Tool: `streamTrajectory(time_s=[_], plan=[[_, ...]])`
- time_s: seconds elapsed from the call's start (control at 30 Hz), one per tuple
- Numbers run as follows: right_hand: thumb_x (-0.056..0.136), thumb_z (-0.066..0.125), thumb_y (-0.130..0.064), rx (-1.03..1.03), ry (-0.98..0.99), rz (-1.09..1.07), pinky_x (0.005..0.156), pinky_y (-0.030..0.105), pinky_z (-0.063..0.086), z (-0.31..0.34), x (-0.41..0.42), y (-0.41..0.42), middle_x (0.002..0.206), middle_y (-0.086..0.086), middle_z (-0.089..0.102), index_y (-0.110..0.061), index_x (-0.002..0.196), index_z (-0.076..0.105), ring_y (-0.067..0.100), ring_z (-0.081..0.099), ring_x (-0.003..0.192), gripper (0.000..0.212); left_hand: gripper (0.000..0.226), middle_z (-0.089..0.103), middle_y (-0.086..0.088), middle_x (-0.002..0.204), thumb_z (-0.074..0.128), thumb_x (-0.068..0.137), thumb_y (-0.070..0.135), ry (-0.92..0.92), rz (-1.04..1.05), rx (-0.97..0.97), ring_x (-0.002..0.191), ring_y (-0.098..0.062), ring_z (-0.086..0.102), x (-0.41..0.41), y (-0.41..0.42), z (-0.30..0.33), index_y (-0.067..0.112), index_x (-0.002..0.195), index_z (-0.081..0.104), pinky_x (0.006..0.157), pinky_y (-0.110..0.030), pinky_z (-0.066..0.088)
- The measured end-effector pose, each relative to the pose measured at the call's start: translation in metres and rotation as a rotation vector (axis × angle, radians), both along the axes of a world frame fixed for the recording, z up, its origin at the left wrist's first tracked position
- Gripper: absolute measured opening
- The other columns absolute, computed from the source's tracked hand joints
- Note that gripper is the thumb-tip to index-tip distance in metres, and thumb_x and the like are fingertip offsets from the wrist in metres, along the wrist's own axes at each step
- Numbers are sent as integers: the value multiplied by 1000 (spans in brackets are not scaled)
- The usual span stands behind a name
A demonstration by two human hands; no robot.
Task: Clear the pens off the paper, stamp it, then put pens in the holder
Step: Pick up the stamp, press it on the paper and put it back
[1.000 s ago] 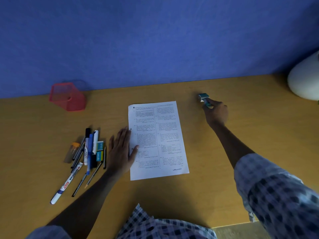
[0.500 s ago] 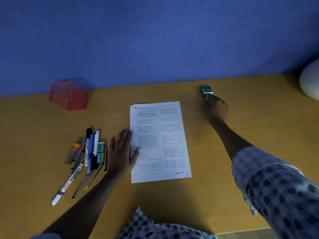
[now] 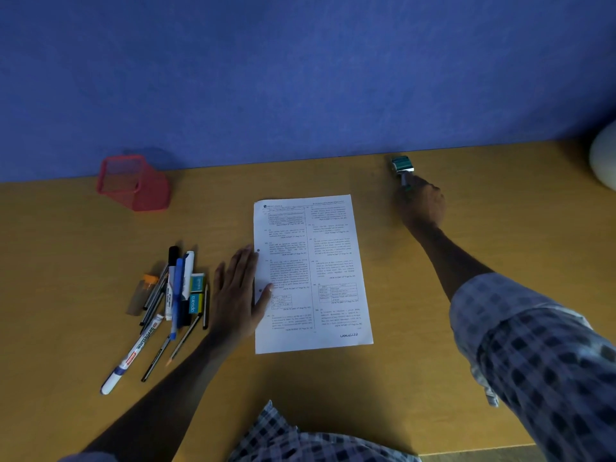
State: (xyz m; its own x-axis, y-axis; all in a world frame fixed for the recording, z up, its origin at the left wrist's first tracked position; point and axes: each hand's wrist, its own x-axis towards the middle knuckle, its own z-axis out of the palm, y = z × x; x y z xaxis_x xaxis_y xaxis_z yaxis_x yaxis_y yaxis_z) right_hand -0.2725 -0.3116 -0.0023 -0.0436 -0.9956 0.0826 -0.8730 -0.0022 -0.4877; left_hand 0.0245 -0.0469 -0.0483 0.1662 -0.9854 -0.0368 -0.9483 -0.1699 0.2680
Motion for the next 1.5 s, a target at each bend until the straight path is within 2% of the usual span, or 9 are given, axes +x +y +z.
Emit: streamTrajectory(time_s=[0.13, 0.2, 0.33, 0.5, 0.67, 0.93, 1.23, 1.37, 1.5], plan=[[90, 49, -17, 4, -8, -35, 67, 37, 47, -3, 1, 1, 96, 22, 71, -14, 111, 63, 42, 66, 87, 25, 72, 15, 0, 163, 30, 97, 59, -7, 0, 6, 152, -14, 6, 0, 1, 0, 19, 155, 15, 123, -40, 3], [92, 50, -22, 3, -2, -31, 70, 42, 51, -3, 1, 3, 98, 23, 70, -16, 116, 62, 43, 66, 88, 27, 72, 14, 1, 163, 30, 97, 59, -7, 0, 5, 152, -14, 5, 0, 1, 0, 19, 155, 15, 123, -40, 3], [96, 52, -30, 20, 33, -9, 76, 48, 56, -3, -3, 2, 108, 21, 71, -21, 131, 57, 42, 66, 96, 37, 72, 14, 1, 164, 29, 97, 59, -3, 1, 4, 151, -13, 5, 0, 1, 0, 19, 155, 14, 123, -39, 2], [92, 55, -26, 66, -13, -21, 83, 48, 55, 0, -2, 2, 121, 18, 67, -20, 141, 46, 41, 64, 106, 50, 72, 14, 1, 164, 28, 97, 59, -1, -4, 9, 152, -14, 7, 1, 1, 0, 19, 155, 14, 123, -41, 5], [92, 55, -26, 96, -117, -93, 95, 49, 48, 4, 1, 14, 146, 12, 47, -14, 149, 30, 38, 53, 124, 64, 72, 15, 0, 164, 26, 97, 60, -9, -4, 15, 152, -16, 9, 1, 1, 1, 19, 155, 14, 123, -44, 8], [89, 62, -23, 131, -149, -49, 93, 46, 49, -1, -10, 62, 148, 10, 41, -14, 147, 35, 36, 53, 122, 65, 71, 17, -1, 163, 26, 97, 59, -1, -7, 8, 151, -17, 11, 0, 2, 3, 19, 155, 15, 123, -43, 6], [96, 48, -9, 54, -71, 184, 100, 51, 47, -10, -18, 135, 146, 14, 47, -4, 141, 45, 37, 54, 122, 44, 73, 18, -4, 163, 24, 97, 60, 58, -14, 22, 151, -21, 13, 1, 1, 7, 17, 155, 9, 123, -47, 10], [97, 52, -21, 54, -57, 278, 101, 50, 47, -11, -11, 163, 144, 13, 49, -7, 140, 47, 32, 52, 128, 46, 76, 16, -4, 163, 25, 96, 62, 117, -10, 19, 151, -22, 10, -3, 8, 15, 19, 155, 5, 123, -49, 10], [98, 50, -37, 102, -19, 282, 101, 51, 47, -10, 6, 186, 148, 11, 46, -10, 142, 45, 31, 52, 129, 52, 73, 23, -4, 160, 35, 97, 58, 158, -7, 13, 149, -23, 18, -7, 15, 23, 16, 153, 13, 121, -51, 17]])
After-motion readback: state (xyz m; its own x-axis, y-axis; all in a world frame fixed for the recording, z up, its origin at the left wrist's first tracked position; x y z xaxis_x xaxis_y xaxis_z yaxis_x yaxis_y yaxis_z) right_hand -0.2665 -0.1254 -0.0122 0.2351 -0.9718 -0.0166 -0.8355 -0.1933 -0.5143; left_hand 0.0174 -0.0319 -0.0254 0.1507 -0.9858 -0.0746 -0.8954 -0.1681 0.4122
